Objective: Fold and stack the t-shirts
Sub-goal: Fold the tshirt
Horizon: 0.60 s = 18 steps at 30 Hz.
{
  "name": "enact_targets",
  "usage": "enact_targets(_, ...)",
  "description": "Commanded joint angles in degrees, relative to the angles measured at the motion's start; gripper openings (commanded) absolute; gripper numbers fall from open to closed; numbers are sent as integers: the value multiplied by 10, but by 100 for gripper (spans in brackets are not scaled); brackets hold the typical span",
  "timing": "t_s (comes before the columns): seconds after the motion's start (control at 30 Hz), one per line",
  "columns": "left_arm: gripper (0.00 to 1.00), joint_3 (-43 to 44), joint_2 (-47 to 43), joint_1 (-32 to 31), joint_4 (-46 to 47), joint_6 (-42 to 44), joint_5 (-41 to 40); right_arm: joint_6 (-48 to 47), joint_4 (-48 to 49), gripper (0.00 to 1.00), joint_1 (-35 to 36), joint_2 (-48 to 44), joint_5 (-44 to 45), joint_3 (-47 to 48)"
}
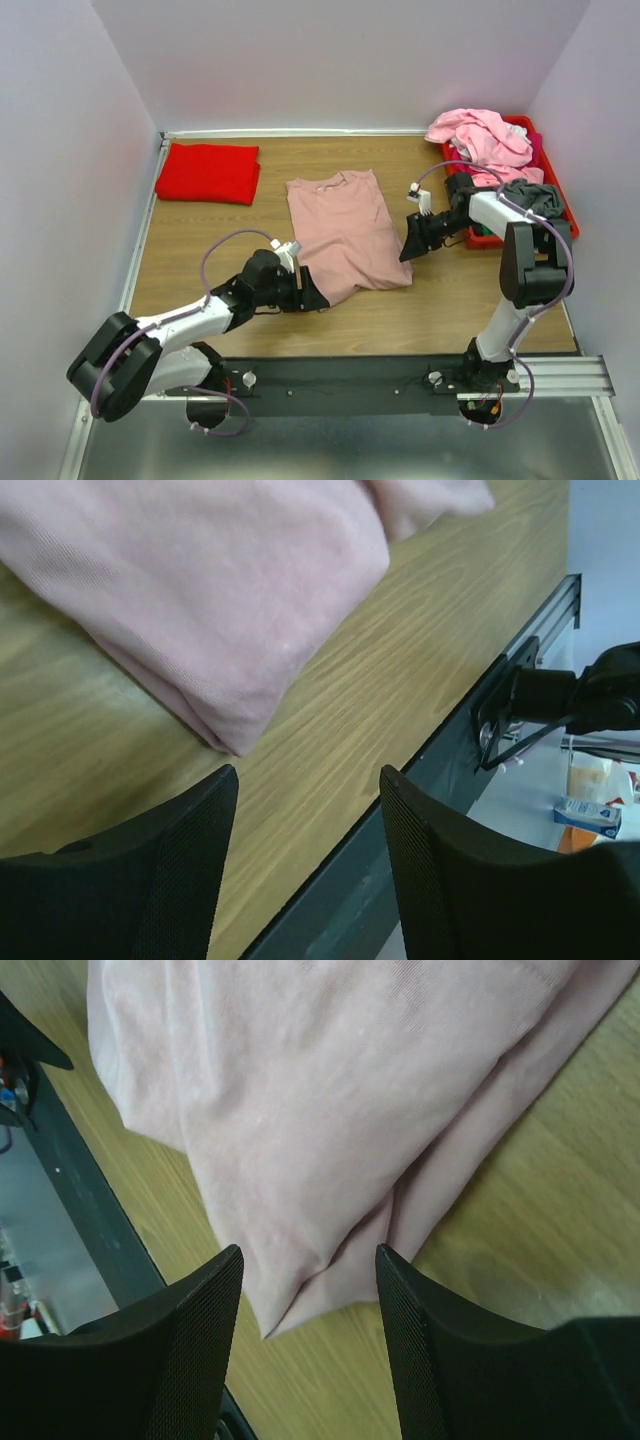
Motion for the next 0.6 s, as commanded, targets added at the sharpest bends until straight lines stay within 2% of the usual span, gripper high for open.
enact_targets(0.0, 68, 5, 22, -34, 0, -43, -62, -20, -20, 63, 0, -55, 52, -23)
enact_targets(0.2, 69, 36, 61, -60, -4, -36, -100, -32, -43, 62, 2, -74, 94, -40)
enact_targets(0.3, 69, 56, 88, -63, -14, -32, -119, -54, -63, 57, 8, -68, 101, -49)
enact_targets(0.57, 69, 78, 156, -72, -1, -22, -110, -55, -69, 57, 22, -42, 108, -49)
